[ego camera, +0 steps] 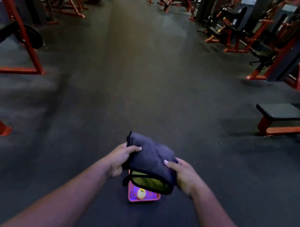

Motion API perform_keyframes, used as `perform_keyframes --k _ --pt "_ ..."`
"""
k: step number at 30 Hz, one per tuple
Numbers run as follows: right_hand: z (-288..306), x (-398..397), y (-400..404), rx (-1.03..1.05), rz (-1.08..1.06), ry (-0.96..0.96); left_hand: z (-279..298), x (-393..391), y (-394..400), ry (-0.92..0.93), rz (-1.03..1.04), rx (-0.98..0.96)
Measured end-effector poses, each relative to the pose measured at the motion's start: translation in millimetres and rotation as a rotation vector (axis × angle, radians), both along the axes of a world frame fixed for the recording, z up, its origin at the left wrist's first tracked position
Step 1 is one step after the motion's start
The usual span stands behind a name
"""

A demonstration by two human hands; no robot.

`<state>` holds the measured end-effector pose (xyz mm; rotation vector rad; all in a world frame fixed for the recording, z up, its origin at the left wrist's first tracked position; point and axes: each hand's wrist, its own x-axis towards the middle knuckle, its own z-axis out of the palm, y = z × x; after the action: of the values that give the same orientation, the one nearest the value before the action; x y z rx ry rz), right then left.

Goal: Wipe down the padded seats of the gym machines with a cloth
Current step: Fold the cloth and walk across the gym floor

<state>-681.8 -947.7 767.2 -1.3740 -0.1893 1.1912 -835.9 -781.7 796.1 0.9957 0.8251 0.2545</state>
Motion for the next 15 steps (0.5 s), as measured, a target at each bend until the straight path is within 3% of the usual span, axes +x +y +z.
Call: perform_keyframes --k 3,8,12,15 --pt "-4 42 18 -0.035 -0.067 -0.041 -3 24 21 0.092 -0.031 0.061" --pt "42 111 49 0.276 -0.064 -0.158 25 62 66 -0.240 -0.019 0.177" --pt "64 154 88 0.315 0.034 -0.349 41 95 110 -0.283 -0.061 0.298" --pt "55 178 124 0.219 0.067 -0.434 33 120 139 -0.210 0.004 0.162"
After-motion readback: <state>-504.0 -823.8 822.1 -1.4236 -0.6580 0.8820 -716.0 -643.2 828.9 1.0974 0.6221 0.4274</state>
